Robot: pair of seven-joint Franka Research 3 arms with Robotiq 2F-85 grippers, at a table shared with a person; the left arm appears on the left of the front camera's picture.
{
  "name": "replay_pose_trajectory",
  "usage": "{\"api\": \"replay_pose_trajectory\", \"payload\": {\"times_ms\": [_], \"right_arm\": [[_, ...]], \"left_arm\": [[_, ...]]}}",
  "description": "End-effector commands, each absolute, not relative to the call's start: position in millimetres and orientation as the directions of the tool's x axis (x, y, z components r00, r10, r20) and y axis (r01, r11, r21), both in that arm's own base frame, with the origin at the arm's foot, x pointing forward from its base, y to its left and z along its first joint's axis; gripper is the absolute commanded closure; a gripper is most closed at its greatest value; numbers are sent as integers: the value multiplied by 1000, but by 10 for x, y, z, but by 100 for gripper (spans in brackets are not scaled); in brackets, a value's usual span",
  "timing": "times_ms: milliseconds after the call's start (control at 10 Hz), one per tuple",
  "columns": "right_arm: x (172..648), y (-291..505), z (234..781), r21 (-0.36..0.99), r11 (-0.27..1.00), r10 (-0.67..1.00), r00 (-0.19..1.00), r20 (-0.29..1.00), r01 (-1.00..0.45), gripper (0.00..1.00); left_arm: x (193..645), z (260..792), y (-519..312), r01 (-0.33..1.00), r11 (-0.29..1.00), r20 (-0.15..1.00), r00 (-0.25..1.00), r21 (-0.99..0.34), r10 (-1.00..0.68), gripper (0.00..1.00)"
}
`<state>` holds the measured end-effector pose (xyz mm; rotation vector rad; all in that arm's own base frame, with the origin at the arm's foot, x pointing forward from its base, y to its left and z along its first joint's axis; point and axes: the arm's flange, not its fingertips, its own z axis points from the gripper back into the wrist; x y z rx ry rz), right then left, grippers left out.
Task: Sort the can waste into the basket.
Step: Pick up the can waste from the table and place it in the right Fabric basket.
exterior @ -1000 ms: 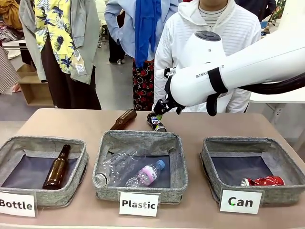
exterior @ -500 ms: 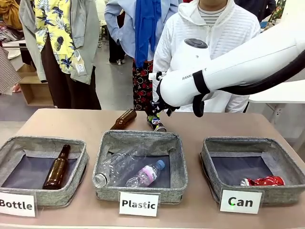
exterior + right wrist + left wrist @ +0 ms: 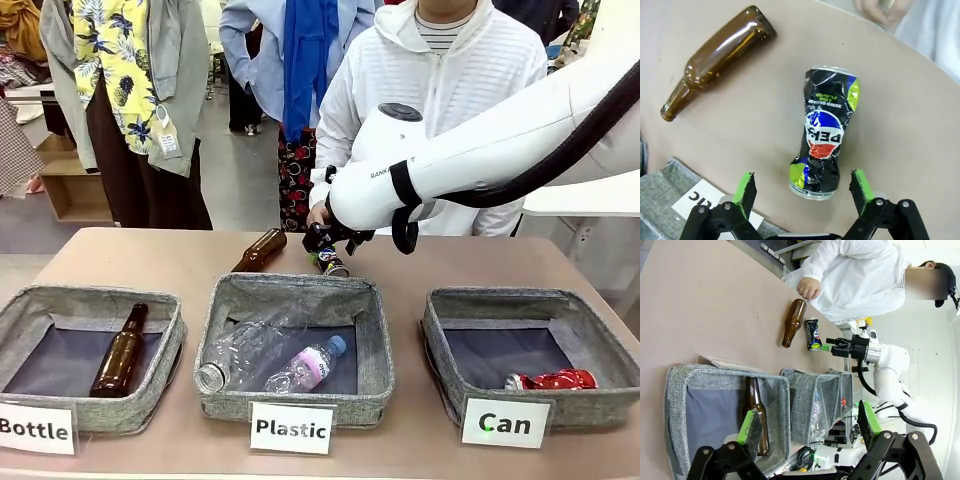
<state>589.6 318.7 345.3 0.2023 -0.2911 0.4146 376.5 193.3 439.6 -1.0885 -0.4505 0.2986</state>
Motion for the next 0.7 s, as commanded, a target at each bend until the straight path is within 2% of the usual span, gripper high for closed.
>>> {"api": "replay_pose_trajectory", "payload": {"times_ms": [0, 200, 300, 500, 600], "right_arm": [[5577, 2410, 4050, 296, 863, 303, 888, 346, -410, 0], [4744, 1219, 4715, 362, 863, 197, 896, 398, -351, 0], [4421, 769, 4815, 383, 873, 152, 914, 375, -303, 0], [4035, 65, 4688, 549, 799, 64, 942, 329, -246, 0], [3818, -329, 4568, 658, 700, 47, 938, 343, -276, 0]], "left_arm": [[3738, 4423, 1930, -15, 442, 204, 873, -897, 443, 0], [3738, 4423, 1930, -15, 442, 204, 873, -897, 443, 0], [3738, 4423, 1930, -15, 442, 204, 873, -897, 443, 0], [3738, 4423, 1930, -15, 442, 204, 873, -897, 443, 0], [3738, 4423, 1930, -15, 442, 204, 873, -897, 443, 0]]}}
